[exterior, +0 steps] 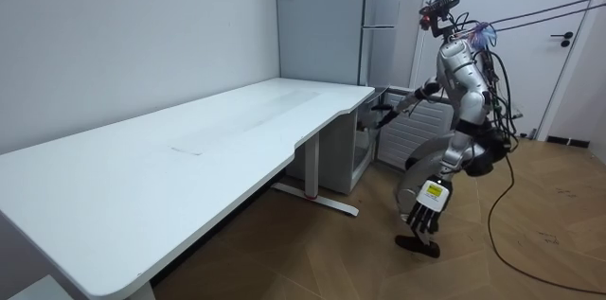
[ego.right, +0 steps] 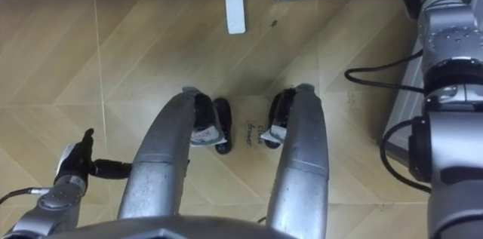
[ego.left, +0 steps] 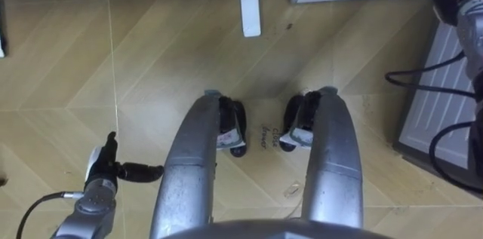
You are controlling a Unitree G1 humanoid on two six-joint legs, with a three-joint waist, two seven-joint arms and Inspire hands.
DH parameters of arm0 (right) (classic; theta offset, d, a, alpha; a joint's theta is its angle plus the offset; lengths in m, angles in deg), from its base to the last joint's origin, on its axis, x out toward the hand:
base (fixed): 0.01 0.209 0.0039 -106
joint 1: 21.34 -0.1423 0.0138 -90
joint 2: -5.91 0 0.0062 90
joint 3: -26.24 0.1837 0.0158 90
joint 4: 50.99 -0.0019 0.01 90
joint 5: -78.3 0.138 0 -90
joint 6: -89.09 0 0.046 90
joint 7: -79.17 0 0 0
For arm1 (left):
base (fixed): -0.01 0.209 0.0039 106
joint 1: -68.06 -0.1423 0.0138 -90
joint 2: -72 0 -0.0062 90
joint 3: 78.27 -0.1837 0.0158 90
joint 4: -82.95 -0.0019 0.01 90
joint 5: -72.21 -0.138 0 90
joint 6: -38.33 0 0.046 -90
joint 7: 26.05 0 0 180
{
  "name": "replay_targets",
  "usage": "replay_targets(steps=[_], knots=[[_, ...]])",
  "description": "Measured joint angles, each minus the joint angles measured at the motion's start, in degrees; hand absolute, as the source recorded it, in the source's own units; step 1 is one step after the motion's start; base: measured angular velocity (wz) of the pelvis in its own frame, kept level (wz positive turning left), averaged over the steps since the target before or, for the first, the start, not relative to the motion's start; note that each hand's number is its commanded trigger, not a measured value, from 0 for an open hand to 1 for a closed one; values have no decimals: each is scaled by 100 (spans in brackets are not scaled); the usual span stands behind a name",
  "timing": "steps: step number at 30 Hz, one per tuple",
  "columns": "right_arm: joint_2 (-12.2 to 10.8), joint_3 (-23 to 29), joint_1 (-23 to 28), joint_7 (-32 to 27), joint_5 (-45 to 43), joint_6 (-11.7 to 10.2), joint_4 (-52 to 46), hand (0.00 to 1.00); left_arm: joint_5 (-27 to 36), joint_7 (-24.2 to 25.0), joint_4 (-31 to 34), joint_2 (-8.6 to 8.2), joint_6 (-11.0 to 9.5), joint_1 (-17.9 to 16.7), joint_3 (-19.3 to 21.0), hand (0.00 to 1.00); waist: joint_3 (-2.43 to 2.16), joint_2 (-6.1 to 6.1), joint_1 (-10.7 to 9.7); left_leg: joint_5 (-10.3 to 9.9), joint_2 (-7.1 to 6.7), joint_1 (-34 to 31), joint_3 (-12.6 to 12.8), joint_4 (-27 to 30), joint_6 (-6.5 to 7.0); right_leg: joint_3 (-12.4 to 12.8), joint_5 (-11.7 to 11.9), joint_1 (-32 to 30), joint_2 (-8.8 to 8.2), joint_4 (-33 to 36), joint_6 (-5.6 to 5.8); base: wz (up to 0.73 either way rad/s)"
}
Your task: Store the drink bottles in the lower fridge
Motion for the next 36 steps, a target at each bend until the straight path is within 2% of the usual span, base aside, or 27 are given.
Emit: replay_targets(steps=[4, 7, 13, 16, 17, 18, 20, 23, 27, 29, 36], knots=[[144, 0, -9, -15, -17, -15, -100, 0, -57, 60, 183, 0, 2, -16, 22, 0, -1, -1, 120, -3, 15, 124, -11, -50, -24, -25, -22, 125, -11, -47, 26, -1], [162, -1, -13, -24, -23, -179, -96, 0, -58, 150, 334, 3, 0, -112, 116, 0, 0, -1, 228, 29, 6, 292, -60, -171, -76, -97, -15, 324, -19, -162, 2, 2], [161, -167, -29, 101, -42, -307, -92, 0, -55, 312, 665, 231, 2, -487, 122, 0, 1, -2, 267, 65, 43, 509, -186, -299, -148, -270, -19, 622, -10, -322, -106, 4], [160, -218, -29, 190, -22, -307, -93, 0, -55, 317, 836, 261, 2, -695, 131, 0, 0, 0, 275, 99, 44, 504, -201, -348, -187, -370, -36, 641, -93, -357, -128, 2], [160, -218, -29, 211, -18, -323, -92, 0, -53, 334, 840, 260, 7, -758, 130, 0, 0, 1, 284, 116, 23, 496, -213, -372, -210, -437, -54, 646, -174, -361, -161, 5], [156, -220, -28, 225, 0, -350, -92, 0, -50, 346, 845, 260, 22, -826, 132, 0, 2, 11, 302, 130, 1, 496, -232, -395, -229, -500, -60, 662, -239, -368, -174, 4], [153, -220, -23, 232, 10, -366, -92, 0, -50, 346, 847, 260, 88, -920, 134, 0, 8, 66, 331, 138, -7, 488, -275, -406, -244, -563, -65, 704, -262, -389, -184, 4], [144, -208, -5, 234, 35, -573, -70, 0, -52, 346, 843, 258, 147, -942, 135, 0, 10, 169, 475, 145, -4, 486, -301, -440, -251, -638, -59, 725, -308, -423, -203, 1], [139, -123, -5, 307, 36, -779, -75, 0, -42, 346, 842, 258, 129, -977, 209, 0, -1, 312, 668, 229, -8, 490, -297, -532, -336, -725, -82, 739, -409, -435, -259, 11], [133, -95, 37, 350, 49, -860, -72, 0, -41, 355, 840, 258, 132, -1013, 213, 0, -5, 322, 784, 260, -8, 501, -317, -581, -378, -762, -73, 748, -409, -462, -307, 0], [126, -182, 268, 772, 31, -838, 87, 0, 0, 391, 882, 259, 153, -1194, 185, 0, 0, 328, 816, 385, 7, 647, -550, -832, -558, -1069, -113, 1028, -360, -683, -450, 14]])
